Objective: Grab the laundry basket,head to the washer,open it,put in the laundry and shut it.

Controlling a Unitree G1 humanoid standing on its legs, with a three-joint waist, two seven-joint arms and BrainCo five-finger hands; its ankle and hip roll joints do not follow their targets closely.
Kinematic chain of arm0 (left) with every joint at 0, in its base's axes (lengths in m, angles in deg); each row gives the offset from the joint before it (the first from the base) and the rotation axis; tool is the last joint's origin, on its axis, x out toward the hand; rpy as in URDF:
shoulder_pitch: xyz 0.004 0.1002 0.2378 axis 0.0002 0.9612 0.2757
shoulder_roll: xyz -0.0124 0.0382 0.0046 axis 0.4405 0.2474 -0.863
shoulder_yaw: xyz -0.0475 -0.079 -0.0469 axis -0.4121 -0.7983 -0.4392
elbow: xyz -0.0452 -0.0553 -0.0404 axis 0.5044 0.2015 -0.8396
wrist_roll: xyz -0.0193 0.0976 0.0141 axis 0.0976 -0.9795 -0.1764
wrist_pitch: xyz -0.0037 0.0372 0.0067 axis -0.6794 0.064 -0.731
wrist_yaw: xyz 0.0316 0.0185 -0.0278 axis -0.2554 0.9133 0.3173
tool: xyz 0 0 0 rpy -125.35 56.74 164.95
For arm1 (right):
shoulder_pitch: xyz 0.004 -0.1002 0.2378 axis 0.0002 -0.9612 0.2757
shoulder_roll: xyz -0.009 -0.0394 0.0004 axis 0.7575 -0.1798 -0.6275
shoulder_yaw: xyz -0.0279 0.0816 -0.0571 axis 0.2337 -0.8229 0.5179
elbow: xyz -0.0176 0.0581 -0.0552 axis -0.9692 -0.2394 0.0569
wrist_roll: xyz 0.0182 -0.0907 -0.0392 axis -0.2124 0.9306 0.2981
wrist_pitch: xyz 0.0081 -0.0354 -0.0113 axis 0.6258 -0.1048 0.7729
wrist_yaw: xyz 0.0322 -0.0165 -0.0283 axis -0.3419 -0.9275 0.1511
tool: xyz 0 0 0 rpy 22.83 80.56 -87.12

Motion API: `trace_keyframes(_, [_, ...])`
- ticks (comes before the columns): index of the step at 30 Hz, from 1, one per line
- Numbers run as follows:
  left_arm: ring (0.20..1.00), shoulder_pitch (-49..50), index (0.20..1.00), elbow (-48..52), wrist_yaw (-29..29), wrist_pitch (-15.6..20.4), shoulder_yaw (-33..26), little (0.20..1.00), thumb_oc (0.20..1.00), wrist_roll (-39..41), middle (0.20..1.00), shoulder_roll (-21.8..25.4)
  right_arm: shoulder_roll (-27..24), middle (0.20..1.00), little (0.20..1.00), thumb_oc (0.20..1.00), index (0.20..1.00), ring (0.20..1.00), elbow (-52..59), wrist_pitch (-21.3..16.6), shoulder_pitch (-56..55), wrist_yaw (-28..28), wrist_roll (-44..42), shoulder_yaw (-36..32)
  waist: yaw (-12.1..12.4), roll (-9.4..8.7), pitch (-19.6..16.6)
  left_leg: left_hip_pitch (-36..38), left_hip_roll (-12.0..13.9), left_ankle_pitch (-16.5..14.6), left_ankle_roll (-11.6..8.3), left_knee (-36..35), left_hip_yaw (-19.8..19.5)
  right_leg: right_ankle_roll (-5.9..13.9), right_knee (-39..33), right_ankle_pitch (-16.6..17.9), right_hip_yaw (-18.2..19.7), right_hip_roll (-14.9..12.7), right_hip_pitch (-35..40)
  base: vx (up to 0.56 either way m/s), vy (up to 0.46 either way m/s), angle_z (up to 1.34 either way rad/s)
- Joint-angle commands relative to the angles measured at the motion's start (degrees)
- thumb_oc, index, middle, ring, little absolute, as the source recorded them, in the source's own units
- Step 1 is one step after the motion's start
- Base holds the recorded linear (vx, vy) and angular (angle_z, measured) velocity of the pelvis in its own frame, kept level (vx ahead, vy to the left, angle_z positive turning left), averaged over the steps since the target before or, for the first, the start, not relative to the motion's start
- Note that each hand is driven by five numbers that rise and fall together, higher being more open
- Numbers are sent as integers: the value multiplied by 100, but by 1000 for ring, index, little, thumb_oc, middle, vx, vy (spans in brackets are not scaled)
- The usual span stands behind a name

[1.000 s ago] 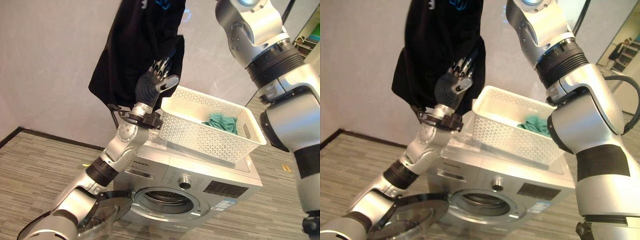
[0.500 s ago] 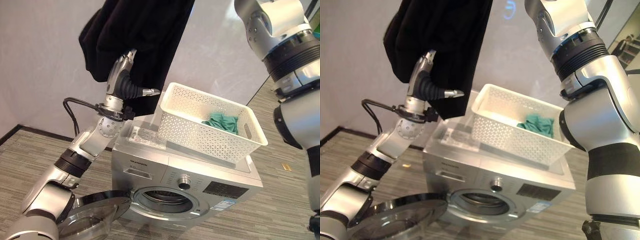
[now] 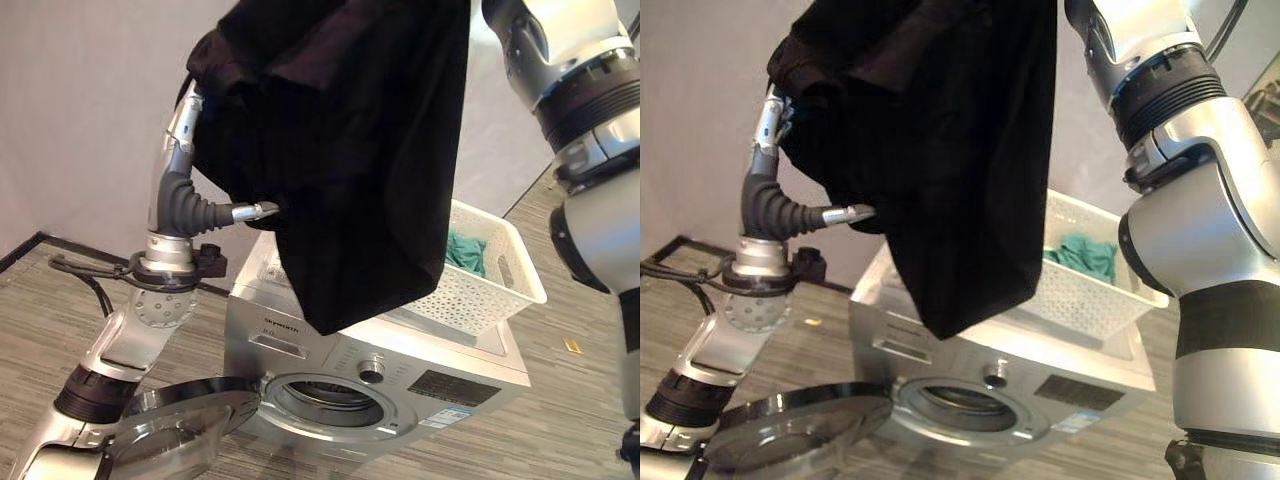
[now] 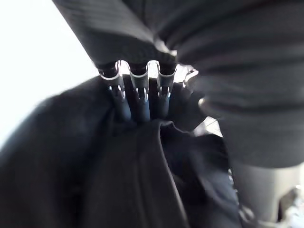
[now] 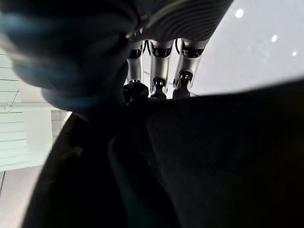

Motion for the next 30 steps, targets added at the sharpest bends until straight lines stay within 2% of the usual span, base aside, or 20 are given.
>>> trace_keyframes(1, [1000, -13, 1000, 558, -116, 295, -210, 1000, 1000, 274, 1000, 66, -482, 200, 200, 200, 200, 200, -613, -186, 1137, -203, 60, 87, 153, 186, -171, -127, 0, -31, 62, 6, -204, 207, 45, -110, -122, -4, 261, 0, 0, 0])
trace_keyframes(7, [1000, 273, 1000, 375, 84, 260, -227, 1000, 1000, 616, 1000, 19, -419, 200, 200, 200, 200, 200, -664, -192, 1181, -208, 26, 105, 181, 169, -160, -122, 4, -37, 64, 6, -219, 201, 45, -120, -131, -2, 275, 0, 0, 1])
trace_keyframes(12, [1000, 13, 1000, -79, 180, 152, 110, 1000, 1000, 777, 1000, -43, -241, 200, 200, 200, 200, 200, -592, -265, 1159, -165, -142, 25, 131, 173, -173, -115, 2, -35, 63, 6, -216, 199, 45, -121, -121, 4, 274, 0, 0, 0])
trace_keyframes(14, [1000, -296, 1000, -460, 164, 95, 388, 1000, 1000, 833, 1000, -145, -144, 200, 200, 200, 200, 200, -498, -288, 1091, -143, -215, -43, 88, 180, -189, -113, 4, -33, 61, 6, -207, 197, 45, -119, -115, 10, 273, 0, 0, 0])
trace_keyframes(16, [1000, -1005, 1000, -1183, 183, -66, 996, 1000, 1000, 926, 1000, -358, 135, 200, 200, 200, 200, 200, -276, -352, 917, -69, -436, -216, -29, 209, -208, -119, 6, 40, 61, 6, -170, 181, 45, -60, -93, 9, 251, -21, 6, -1])
trace_keyframes(17, [1000, -1068, 1000, -1246, 166, -47, 1049, 1000, 1000, 926, 1000, -369, 113, 200, 200, 200, 200, 200, -271, -352, 913, -71, -434, -217, -20, 203, -218, -105, 14, -18, 57, 6, -182, 187, 45, -107, -90, 16, 267, -9, 1, -5])
trace_keyframes(19, [1000, -1716, 1000, -1890, 202, -110, 1601, 1000, 1000, 1165, 1000, -639, 355, 200, 200, 200, 200, 200, -94, -402, 769, -49, -568, -341, -109, 218, -223, -107, 26, 42, 56, 6, -165, 176, 45, -58, -81, 15, 257, 1, -3, -5])
trace_keyframes(20, [1000, -1754, 1000, -1934, 192, -95, 1633, 1000, 1000, 1168, 1000, -648, 341, 200, 200, 200, 200, 200, -91, -403, 765, -50, -568, -343, -104, 216, -233, -87, 35, -19, 51, 6, -174, 182, 45, -106, -76, 23, 277, -34, 4, -1])
trace_keyframes(21, [1000, -2055, 1000, -2284, 238, -134, 1902, 1000, 1000, 1408, 1000, -863, 491, 200, 200, 200, 200, 200, 7, -421, 684, -57, -670, -424, -155, 223, -225, -98, 31, 43, 57, 6, -156, 173, 46, -49, -72, 15, 262, 0, 0, 0])
trace_keyframes(23, [1000, -2251, 1000, -2537, 211, -154, 2042, 1000, 1000, 1438, 1000, -984, 576, 200, 200, 200, 200, 200, 44, -437, 605, -31, -755, -493, -173, 231, -244, -67, 43, -18, 54, 6, -153, 178, 46, -96, -56, 26, 286, -4, 0, -2])
trace_keyframes(27, [1000, -2908, 1000, -3273, 207, -181, 2522, 1000, 1000, 1761, 1000, -1448, 851, 200, 200, 200, 200, 200, 280, -446, 531, 17, -827, -461, -276, 246, -242, -70, 54, 52, 49, 6, -99, 172, 45, -44, -16, 34, 255, -3, 0, -2])
trace_keyframes(30, [1000, -3208, 1000, -3600, 174, -134, 2631, 1000, 1000, 2056, 1000, -1682, 862, 200, 200, 200, 200, 200, 464, -475, 503, 3, -852, -477, -342, 261, -257, -33, 69, -17, 42, 6, -68, 183, 46, -84, 36, 49, 258, 11, 7, -3])
